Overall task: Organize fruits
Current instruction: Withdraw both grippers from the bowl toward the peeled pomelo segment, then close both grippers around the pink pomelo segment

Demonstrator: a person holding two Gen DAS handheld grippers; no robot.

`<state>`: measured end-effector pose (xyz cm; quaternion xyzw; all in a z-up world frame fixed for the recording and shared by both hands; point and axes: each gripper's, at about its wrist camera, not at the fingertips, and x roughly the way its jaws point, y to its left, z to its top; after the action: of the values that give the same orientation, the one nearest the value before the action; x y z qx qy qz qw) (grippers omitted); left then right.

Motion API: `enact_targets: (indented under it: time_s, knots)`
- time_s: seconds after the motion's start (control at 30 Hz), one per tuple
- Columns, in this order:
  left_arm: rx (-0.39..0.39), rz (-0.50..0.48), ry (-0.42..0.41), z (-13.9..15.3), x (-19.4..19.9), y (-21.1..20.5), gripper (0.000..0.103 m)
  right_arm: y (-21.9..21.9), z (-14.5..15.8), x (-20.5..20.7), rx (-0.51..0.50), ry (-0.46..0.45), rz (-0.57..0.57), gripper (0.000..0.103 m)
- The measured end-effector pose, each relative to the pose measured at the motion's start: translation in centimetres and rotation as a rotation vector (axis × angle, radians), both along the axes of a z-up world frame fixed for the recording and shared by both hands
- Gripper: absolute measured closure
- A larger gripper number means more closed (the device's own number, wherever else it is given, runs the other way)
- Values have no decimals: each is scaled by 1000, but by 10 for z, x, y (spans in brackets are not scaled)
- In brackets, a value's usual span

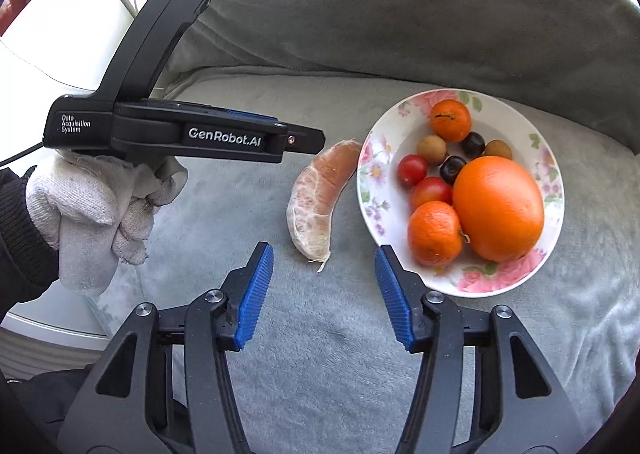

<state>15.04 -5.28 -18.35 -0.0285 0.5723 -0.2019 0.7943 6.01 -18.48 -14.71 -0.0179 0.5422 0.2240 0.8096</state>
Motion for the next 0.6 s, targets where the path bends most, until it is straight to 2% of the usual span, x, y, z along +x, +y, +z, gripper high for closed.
enact_targets:
  time_s: [0.23,0.6]
  knots:
    - [-17,-29,42,-12,7,-2,62,16,-15,7,20,43,10,57]
    - [-46,-63,66,-21,14,4,63,41,-41,10,-31,48,-6,67]
